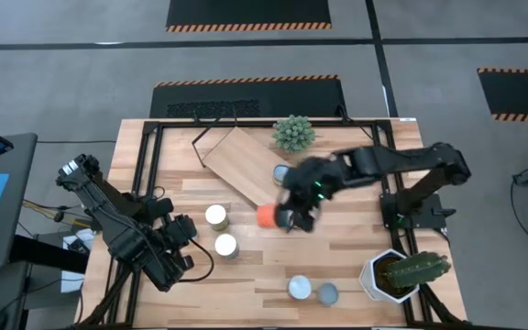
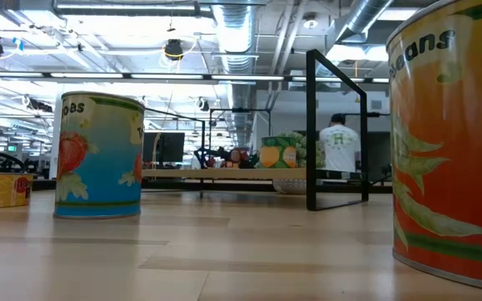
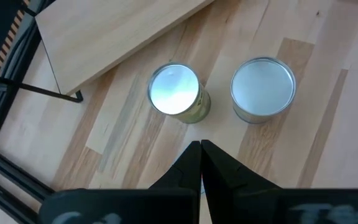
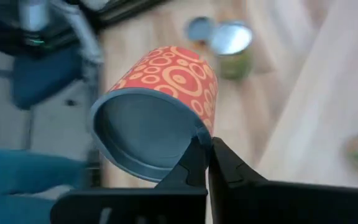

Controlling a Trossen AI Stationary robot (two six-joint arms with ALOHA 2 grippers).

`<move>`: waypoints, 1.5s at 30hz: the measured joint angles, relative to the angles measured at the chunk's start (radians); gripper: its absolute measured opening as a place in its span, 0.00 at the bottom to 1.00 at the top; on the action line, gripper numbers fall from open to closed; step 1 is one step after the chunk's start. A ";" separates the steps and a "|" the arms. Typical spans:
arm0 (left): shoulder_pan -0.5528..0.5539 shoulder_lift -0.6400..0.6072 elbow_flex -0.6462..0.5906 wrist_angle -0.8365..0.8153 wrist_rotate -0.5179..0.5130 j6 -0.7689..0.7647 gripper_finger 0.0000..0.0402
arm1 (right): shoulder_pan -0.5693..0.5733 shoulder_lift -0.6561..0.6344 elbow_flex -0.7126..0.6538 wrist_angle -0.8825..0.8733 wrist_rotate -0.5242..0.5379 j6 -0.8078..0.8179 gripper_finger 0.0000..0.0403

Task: Pick and place cans onto a shelf
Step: Put the canned tomato sauce on the shelf

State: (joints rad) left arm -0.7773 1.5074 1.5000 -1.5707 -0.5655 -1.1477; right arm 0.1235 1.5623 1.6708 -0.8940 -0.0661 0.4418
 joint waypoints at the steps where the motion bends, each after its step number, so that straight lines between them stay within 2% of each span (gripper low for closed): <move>1: 0.000 0.000 0.000 -0.002 0.000 0.000 0.00 | -0.026 0.021 0.000 -0.003 0.002 -0.025 0.01; 4: 0.000 0.000 0.000 0.001 -0.001 -0.001 0.00 | -0.092 0.087 0.000 0.014 -0.009 -0.076 0.01; 8: 0.000 0.000 0.000 0.000 -0.005 -0.003 0.00 | -0.147 0.195 0.038 -0.037 -0.078 -0.140 0.01; 18: 0.000 0.000 0.000 0.000 -0.023 -0.027 0.00 | -0.214 0.446 0.377 -0.369 -0.074 -0.292 0.01; 24: 0.000 0.000 0.000 0.000 -0.026 -0.027 0.00 | -0.218 0.593 0.497 -0.497 -0.058 -0.353 0.01; 31: 0.000 0.000 0.000 0.000 -0.030 -0.027 0.00 | -0.223 0.641 0.520 -0.501 0.024 -0.375 0.01; 39: 0.000 0.000 0.000 0.000 -0.048 -0.033 0.00 | -0.238 0.639 0.515 -0.522 0.035 -0.360 0.01; 45: 0.000 0.000 0.000 0.000 -0.049 -0.053 0.00 | -0.237 0.685 0.516 -0.511 0.039 -0.361 0.01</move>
State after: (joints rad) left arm -0.7773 1.5070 1.5002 -1.5712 -0.6148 -1.2011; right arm -0.1131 2.2476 2.1864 -1.4050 -0.0270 0.0811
